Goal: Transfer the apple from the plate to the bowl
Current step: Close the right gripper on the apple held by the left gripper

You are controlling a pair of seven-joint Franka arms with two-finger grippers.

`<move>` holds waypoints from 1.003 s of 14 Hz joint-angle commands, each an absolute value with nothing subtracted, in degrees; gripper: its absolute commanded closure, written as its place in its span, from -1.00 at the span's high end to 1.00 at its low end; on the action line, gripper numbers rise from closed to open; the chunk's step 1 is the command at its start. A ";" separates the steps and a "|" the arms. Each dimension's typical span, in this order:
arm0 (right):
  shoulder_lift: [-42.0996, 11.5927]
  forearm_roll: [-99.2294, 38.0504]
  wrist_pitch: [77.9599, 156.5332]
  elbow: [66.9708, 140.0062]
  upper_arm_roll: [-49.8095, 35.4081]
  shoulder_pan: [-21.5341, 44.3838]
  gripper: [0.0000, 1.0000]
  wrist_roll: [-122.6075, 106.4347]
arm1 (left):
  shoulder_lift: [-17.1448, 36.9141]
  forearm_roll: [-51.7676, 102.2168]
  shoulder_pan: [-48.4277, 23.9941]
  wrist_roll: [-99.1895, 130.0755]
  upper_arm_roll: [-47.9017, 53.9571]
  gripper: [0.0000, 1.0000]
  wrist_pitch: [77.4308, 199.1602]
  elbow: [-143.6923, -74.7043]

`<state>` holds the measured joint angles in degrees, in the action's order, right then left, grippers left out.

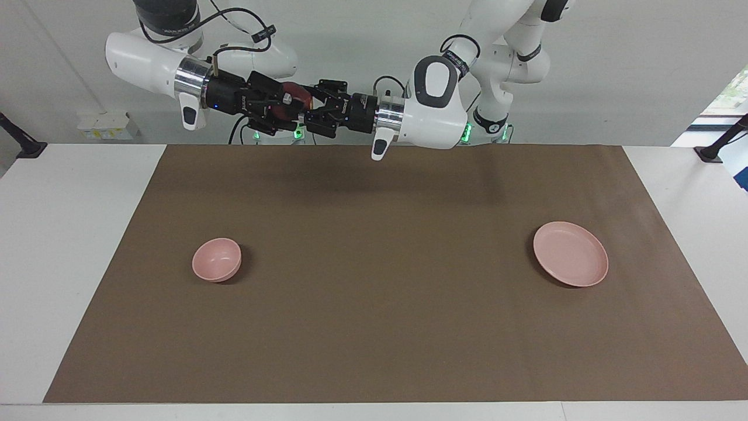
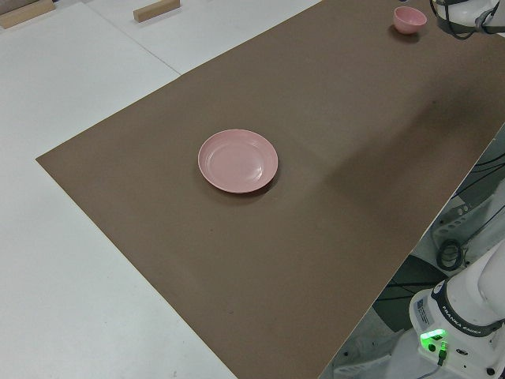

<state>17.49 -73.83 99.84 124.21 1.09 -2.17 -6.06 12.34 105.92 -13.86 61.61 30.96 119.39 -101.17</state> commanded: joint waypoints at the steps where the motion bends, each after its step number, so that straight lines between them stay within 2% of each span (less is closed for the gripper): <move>1: 18.90 -72.69 97.74 124.89 0.79 -3.34 1.00 -5.44 | 12.92 106.96 -14.15 60.73 30.76 -1.00 120.76 -100.11; 8: 20.21 -71.98 96.33 126.39 0.88 -3.34 1.00 -8.69 | 12.92 106.96 -14.24 60.64 30.76 -1.00 121.29 -100.11; 9: 20.21 -71.90 96.33 126.39 0.88 -3.34 0.70 -10.09 | 12.92 106.88 -14.24 60.64 30.76 -1.00 121.29 -100.11; 10: 20.13 -71.46 96.33 126.39 0.88 -3.34 -0.20 -10.72 | 12.92 106.88 -14.24 60.64 30.76 -1.00 121.29 -100.02; 11: 20.04 -70.59 96.33 126.30 0.88 -3.34 -0.73 -10.64 | 12.92 106.88 -14.24 60.64 30.76 -1.00 121.29 -100.11; 12: 20.04 -70.23 96.42 126.30 0.88 -3.34 -0.94 -10.11 | 12.92 106.88 -14.24 60.64 30.76 -1.00 121.29 -100.11; 14: 19.95 -70.05 96.42 126.21 0.79 -3.25 -1.00 -6.78 | 12.92 106.88 -14.33 60.64 30.76 -1.00 121.29 -100.11</move>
<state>18.49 -72.00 96.94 124.91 1.21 -2.63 -8.67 12.69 105.92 -13.85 61.06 30.87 120.30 -100.98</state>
